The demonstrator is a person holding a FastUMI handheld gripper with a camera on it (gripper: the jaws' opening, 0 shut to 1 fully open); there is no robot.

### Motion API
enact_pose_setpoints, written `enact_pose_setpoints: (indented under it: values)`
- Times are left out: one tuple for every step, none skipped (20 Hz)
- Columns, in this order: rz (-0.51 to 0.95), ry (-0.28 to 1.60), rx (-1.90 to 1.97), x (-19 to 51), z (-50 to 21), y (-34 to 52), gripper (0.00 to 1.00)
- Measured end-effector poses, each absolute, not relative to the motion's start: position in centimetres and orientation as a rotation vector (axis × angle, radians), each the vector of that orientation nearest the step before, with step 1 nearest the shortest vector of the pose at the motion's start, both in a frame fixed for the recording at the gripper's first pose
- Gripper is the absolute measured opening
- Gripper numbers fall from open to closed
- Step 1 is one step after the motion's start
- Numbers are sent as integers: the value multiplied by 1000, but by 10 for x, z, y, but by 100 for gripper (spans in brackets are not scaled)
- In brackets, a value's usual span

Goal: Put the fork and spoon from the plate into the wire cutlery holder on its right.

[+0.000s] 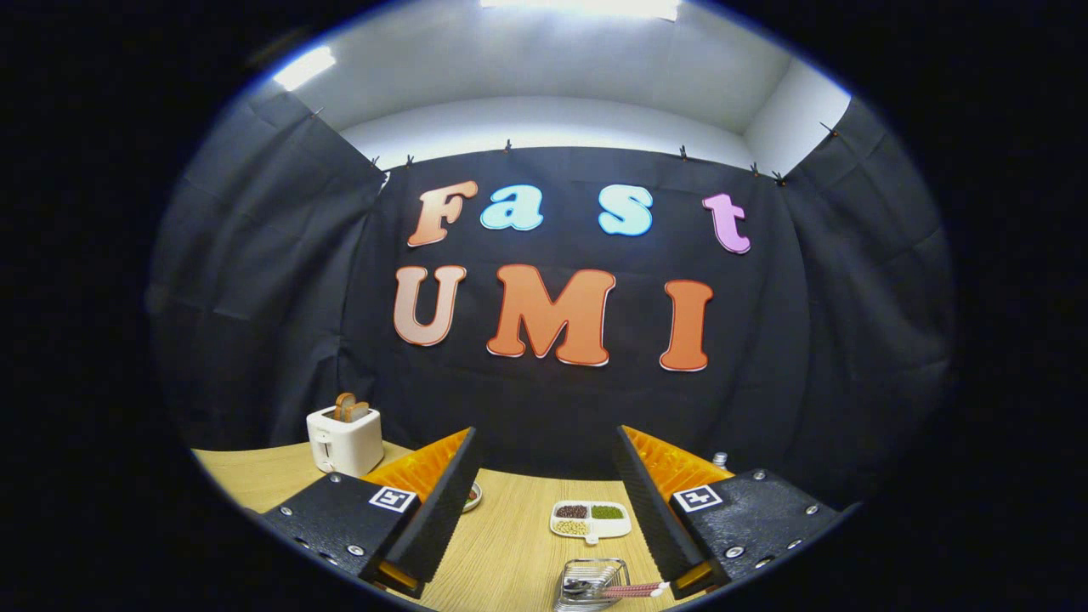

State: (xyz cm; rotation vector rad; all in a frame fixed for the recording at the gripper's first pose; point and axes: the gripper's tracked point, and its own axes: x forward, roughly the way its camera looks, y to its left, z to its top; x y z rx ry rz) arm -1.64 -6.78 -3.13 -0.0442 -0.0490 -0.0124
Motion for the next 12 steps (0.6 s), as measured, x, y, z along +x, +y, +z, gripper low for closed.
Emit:
enact_pose_setpoints:
  values:
    - [-1,-54,-39,-17,-33,-64,94]
    - [7,-50,-29,-17,-36,-61,94]
    - [13,-47,-12,-17,-39,-60,94]
    - [18,-45,5,-16,-40,-61,94]
    - [23,-48,20,-16,-42,-61,94]
    - [27,-57,32,-17,-42,-61,94]
    - [26,-62,46,-18,-44,-64,94]
    - [31,-68,57,-18,-46,-64,94]
    - [39,-69,64,-19,-48,-62,94]
    - [43,-74,67,-20,-49,-63,94]
    - [44,-82,70,-23,-49,-63,94]
    - [48,-98,73,-25,-48,-64,94]
